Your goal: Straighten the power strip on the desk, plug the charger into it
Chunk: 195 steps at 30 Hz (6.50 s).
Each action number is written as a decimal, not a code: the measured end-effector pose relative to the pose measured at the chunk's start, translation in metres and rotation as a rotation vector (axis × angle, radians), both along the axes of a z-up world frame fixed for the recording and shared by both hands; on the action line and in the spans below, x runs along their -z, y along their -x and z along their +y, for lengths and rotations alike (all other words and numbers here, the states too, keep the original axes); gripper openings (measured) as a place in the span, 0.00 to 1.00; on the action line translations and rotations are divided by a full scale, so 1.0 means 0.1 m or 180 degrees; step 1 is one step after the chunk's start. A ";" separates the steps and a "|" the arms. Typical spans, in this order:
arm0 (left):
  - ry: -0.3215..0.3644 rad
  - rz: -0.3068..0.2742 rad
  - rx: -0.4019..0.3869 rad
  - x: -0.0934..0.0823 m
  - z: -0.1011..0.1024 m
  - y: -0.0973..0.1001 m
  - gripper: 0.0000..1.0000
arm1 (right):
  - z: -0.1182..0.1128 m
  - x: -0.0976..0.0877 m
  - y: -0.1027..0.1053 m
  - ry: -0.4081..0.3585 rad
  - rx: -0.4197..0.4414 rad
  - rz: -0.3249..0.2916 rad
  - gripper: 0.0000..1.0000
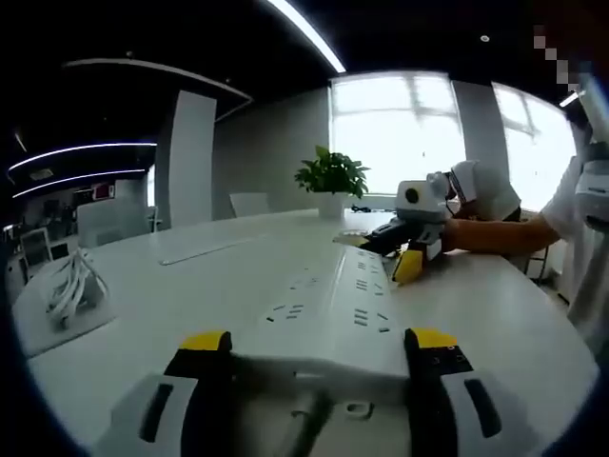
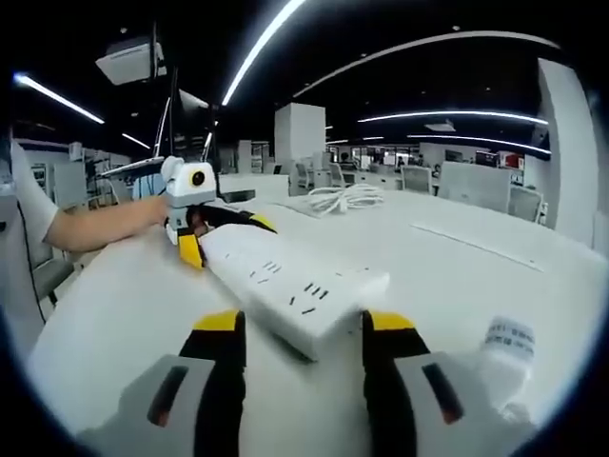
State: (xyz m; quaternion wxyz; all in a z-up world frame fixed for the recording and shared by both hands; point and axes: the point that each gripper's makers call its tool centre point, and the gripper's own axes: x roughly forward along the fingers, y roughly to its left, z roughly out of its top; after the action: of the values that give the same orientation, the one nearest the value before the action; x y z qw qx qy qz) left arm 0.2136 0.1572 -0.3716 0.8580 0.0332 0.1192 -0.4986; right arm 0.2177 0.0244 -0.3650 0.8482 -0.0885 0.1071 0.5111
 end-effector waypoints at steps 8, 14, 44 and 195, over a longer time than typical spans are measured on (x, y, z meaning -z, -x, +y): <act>0.0001 -0.0001 0.0022 0.00 0.00 0.01 0.75 | 0.01 0.00 0.04 -0.0014 0.0001 0.0038 0.49; 0.0000 0.0000 0.0029 0.00 0.01 0.02 0.75 | 0.02 -0.01 0.06 -0.0026 0.0000 0.0061 0.49; -0.0006 0.0005 0.0097 0.01 0.01 0.09 0.75 | 0.00 -0.01 0.18 -0.0021 -0.0021 0.0097 0.47; -0.0073 0.0032 0.0615 0.02 -0.36 0.38 0.76 | -0.24 0.09 0.40 0.0119 -0.0315 0.0075 0.66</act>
State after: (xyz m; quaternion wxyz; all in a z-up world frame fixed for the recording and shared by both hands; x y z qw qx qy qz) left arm 0.1755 0.1211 -0.3739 0.8048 0.0519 0.1255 -0.5777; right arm 0.1773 0.0001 -0.3738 0.8188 -0.1034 0.1221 0.5513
